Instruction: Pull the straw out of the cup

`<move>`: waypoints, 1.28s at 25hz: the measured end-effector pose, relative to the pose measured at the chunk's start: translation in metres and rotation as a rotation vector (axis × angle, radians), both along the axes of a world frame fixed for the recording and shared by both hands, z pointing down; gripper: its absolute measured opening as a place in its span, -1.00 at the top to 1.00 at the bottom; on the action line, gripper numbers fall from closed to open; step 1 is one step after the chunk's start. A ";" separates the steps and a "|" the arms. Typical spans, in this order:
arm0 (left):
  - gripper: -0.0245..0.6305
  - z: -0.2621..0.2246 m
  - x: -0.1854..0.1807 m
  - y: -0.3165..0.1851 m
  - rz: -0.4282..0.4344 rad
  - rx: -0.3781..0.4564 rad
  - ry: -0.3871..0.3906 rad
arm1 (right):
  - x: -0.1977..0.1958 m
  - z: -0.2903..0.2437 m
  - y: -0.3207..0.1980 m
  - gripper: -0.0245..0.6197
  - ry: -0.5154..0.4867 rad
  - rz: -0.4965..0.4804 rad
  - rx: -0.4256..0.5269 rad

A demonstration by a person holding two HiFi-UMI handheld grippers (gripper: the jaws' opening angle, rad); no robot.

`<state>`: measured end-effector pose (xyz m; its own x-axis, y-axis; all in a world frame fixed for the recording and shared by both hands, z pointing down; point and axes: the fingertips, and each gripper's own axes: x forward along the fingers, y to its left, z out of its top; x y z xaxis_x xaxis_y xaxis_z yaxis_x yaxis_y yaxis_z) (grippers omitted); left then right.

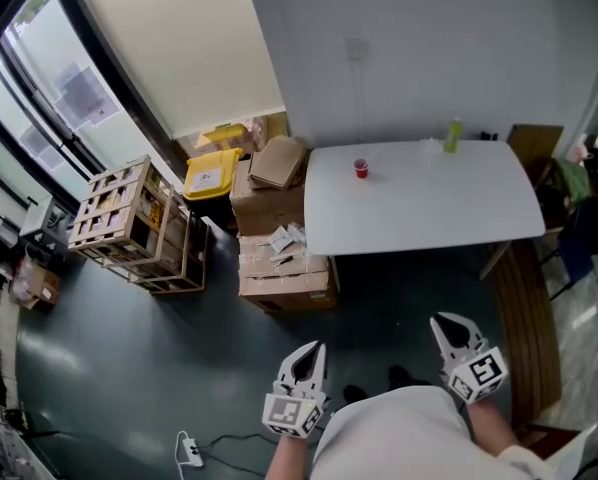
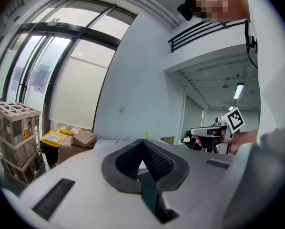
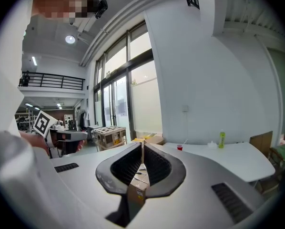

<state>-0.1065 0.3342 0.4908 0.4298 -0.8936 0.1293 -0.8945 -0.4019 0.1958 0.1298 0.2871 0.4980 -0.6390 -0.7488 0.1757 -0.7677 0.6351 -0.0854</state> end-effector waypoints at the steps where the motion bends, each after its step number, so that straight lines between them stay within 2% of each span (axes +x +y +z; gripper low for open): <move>1: 0.92 0.001 -0.002 0.001 0.004 -0.002 0.001 | -0.003 0.002 0.002 0.80 0.000 0.005 0.001; 9: 0.92 0.012 -0.016 0.008 0.037 -0.019 0.003 | -0.022 0.006 0.017 0.80 -0.013 0.027 -0.020; 16: 0.92 0.010 -0.014 -0.001 0.049 -0.022 0.014 | -0.018 0.010 0.008 0.80 -0.010 0.026 -0.033; 24: 0.92 0.013 -0.009 -0.031 0.029 -0.030 -0.003 | -0.022 0.015 -0.033 0.80 -0.013 -0.011 -0.046; 32: 0.92 0.012 -0.003 -0.082 0.011 -0.050 -0.014 | -0.019 0.022 -0.091 0.80 -0.012 -0.034 -0.070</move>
